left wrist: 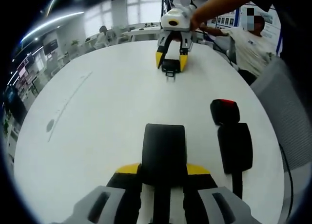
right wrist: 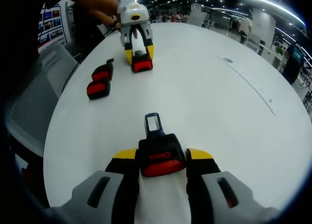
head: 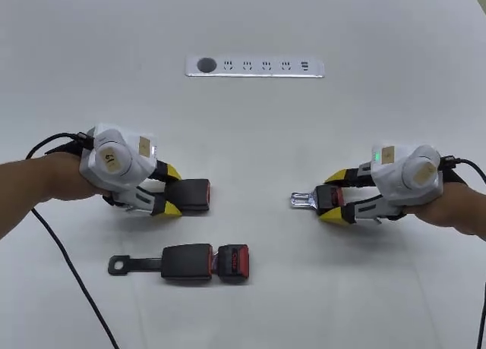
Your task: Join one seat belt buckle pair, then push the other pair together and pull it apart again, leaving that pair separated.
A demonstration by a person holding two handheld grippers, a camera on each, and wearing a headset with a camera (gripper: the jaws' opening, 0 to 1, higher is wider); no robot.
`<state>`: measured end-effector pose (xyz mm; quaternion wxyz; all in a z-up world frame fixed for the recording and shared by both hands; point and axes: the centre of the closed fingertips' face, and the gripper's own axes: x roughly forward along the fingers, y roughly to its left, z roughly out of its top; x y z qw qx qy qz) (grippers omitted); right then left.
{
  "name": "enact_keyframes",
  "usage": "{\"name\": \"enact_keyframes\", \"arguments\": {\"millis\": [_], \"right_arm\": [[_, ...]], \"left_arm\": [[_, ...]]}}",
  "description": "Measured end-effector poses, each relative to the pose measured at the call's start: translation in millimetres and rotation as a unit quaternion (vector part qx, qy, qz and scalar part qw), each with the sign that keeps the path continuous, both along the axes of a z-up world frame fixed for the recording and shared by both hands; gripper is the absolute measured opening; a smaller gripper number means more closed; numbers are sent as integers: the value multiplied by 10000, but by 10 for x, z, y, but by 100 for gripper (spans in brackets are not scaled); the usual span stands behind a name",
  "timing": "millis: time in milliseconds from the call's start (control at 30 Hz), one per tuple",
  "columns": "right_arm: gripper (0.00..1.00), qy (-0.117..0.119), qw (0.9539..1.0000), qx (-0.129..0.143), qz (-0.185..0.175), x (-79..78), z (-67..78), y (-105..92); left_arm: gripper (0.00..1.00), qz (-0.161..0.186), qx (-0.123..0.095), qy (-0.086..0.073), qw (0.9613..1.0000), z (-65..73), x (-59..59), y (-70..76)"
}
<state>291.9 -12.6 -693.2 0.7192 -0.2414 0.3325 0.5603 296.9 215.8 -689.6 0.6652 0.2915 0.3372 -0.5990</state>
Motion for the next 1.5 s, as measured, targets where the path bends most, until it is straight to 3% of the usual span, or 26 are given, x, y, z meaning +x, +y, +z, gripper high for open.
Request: {"name": "enact_keyframes", "arguments": {"millis": [467,1500], "right_arm": [[36,8,9999,146,72,39,22,192],[36,-3,9956,913,195,102,46,1118]], "left_arm": [[33,98,159,58,9998,2,6,-2],[33,81,292,113,9995,-14,17,2]]}}
